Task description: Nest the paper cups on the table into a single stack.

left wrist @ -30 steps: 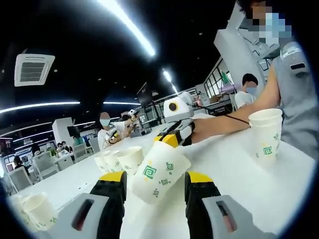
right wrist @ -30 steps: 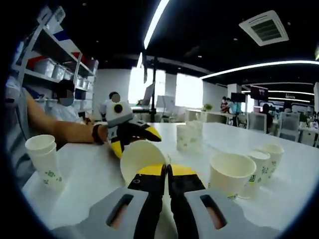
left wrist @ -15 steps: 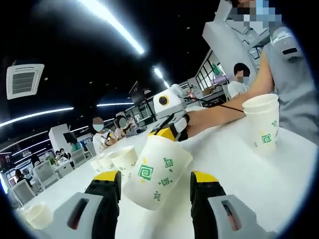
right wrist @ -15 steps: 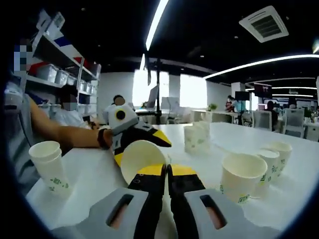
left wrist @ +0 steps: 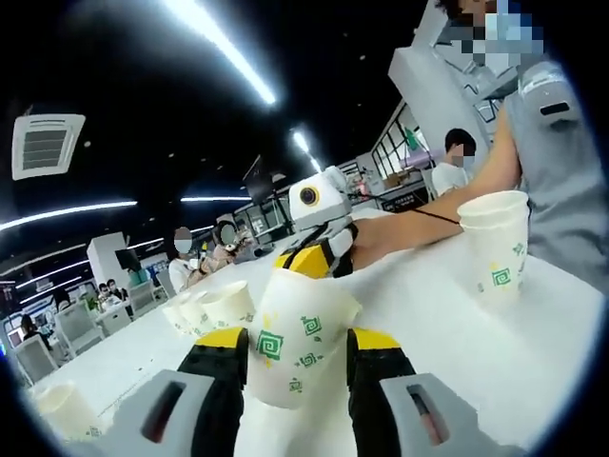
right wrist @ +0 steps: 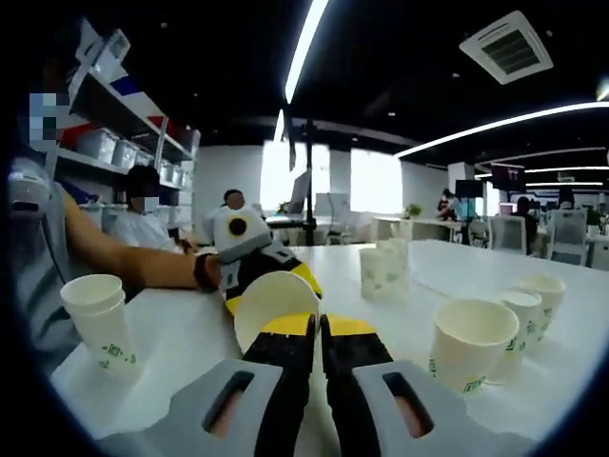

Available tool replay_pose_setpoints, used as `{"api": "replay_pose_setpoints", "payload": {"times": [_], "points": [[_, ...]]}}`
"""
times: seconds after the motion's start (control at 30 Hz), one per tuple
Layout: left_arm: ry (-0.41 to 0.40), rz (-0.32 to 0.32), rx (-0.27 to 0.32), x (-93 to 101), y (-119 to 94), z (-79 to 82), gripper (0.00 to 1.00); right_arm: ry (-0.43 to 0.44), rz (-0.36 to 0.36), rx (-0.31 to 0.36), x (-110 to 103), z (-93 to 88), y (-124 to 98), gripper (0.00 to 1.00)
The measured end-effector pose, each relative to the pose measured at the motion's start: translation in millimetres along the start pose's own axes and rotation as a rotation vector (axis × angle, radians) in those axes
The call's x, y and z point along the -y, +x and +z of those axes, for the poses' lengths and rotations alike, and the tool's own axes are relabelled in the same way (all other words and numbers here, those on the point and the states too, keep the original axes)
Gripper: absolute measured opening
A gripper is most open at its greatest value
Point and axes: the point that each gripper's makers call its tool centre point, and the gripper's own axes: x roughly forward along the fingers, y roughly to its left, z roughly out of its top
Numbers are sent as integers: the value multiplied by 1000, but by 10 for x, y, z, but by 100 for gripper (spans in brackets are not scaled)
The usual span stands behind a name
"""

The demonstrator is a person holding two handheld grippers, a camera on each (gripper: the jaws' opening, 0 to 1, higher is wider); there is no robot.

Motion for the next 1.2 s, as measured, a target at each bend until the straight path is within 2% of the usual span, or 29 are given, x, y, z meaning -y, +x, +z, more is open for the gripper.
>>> {"api": "replay_pose_setpoints", "payload": {"times": [0.3, 0.5, 0.7, 0.8, 0.9, 1.0, 1.03, 1.07, 1.13, 1.2], "points": [[-36, -13, 13, -15, -19, 17, 42, -5, 13, 13, -31, 23, 6, 6], [-51, -10, 20, -52, -44, 34, 39, -21, 13, -3, -33, -14, 31, 17], [-47, -5, 6, -91, -53, -6, 39, -20, 21, 14, -23, 16, 17, 26], [-48, -2, 6, -110, -61, -8, 37, 26, 88, 23, -114, 14, 23, 34], [-49, -19, -6, -91, -71, -29, 35, -4, 101, 10, -127, -23, 44, 44], [-47, -3, -7, -116, -73, -36, 19, 14, 130, 13, -159, -16, 69, 74], [-59, -4, -8, -128, -76, -33, 20, 7, 147, -8, -196, -60, 87, 78], [-61, -5, -2, -130, -80, -26, 21, -28, 164, -45, -237, -140, 101, 77], [-54, 0, -4, -141, -89, -32, 21, -69, 148, -107, -230, -274, 142, 76], [-53, 4, -3, -145, -89, -32, 21, -105, 140, -134, -192, -328, 157, 74]]}}
